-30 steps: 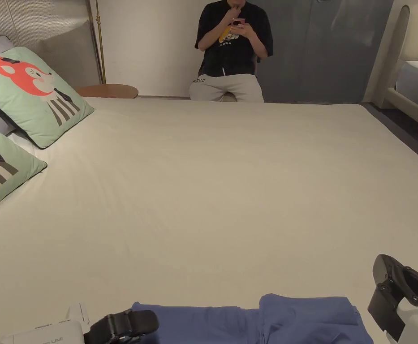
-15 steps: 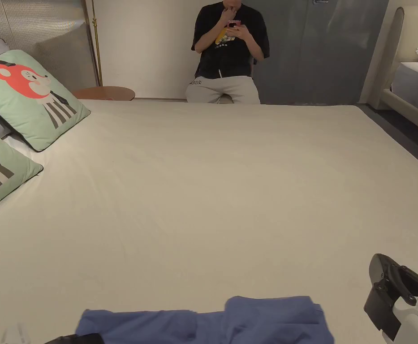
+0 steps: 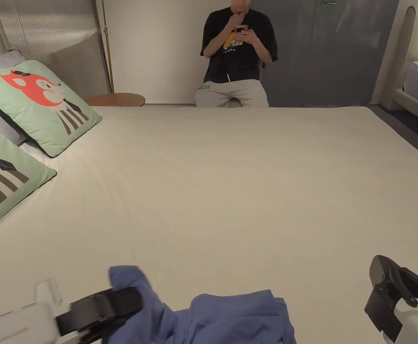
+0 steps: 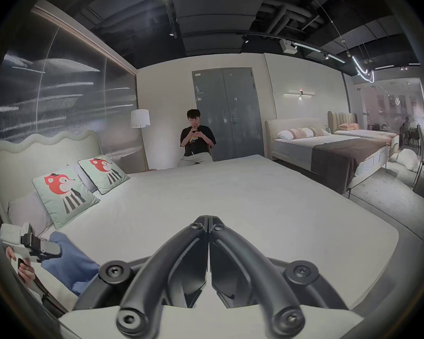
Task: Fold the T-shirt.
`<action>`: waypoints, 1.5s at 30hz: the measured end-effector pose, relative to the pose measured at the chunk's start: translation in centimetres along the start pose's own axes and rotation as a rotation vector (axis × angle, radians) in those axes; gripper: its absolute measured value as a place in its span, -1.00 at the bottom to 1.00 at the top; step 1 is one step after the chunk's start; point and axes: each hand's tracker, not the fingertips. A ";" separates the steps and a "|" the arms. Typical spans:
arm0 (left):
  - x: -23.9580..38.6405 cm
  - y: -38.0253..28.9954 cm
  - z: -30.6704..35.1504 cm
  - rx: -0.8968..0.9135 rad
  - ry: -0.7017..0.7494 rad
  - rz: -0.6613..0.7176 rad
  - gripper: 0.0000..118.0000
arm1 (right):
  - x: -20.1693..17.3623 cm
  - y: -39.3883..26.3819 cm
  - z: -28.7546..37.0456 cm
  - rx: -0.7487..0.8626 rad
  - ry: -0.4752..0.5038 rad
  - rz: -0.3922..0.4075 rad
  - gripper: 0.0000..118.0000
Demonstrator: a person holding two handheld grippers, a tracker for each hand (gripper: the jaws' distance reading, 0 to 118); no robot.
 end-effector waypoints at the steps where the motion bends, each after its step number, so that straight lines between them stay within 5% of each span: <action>1: 0.7 -0.3 -1.9 -0.015 -0.018 -0.011 -0.90 | 0.1 0.0 0.1 0.002 -0.001 0.001 -1.00; 12: 3.3 -10.2 -19.8 -0.271 0.253 -0.192 -0.80 | 4.2 0.3 1.9 0.020 -0.092 -0.027 -1.00; 15: 2.5 -11.5 -21.4 -0.253 0.286 -0.201 -0.32 | 4.7 0.4 2.1 0.021 -0.107 -0.031 -1.00; 18: 3.9 -11.3 -20.5 -0.221 0.171 -0.148 0.58 | 5.6 0.2 2.3 0.023 -0.116 -0.026 -1.00; 20: 5.0 -10.7 -19.1 -0.211 0.142 -0.178 0.88 | 5.7 0.1 2.2 0.021 -0.117 -0.034 -1.00; 26: 7.7 -11.0 -14.4 0.085 0.292 -0.463 0.85 | 5.2 0.0 2.1 0.016 -0.104 -0.046 -1.00; 27: 7.7 -11.4 -14.1 0.126 0.321 -0.511 0.69 | 5.1 -0.1 2.1 0.017 -0.102 -0.045 -1.00; 29: 7.6 -12.2 -14.5 0.129 0.436 -0.576 -0.11 | 5.1 -0.3 1.9 0.013 -0.097 -0.047 -1.00; 30: 7.5 -12.7 -15.2 0.123 0.509 -0.622 -0.87 | 5.1 -0.3 1.8 0.013 -0.093 -0.050 -1.00; 31: 7.3 -13.5 -16.1 0.088 0.573 -0.666 -0.99 | 5.0 -0.3 1.8 0.012 -0.091 -0.051 -1.00; 45: 7.7 -21.5 -24.9 -0.176 0.475 -0.774 -0.99 | 6.6 -0.6 2.5 0.010 -0.126 -0.050 -1.00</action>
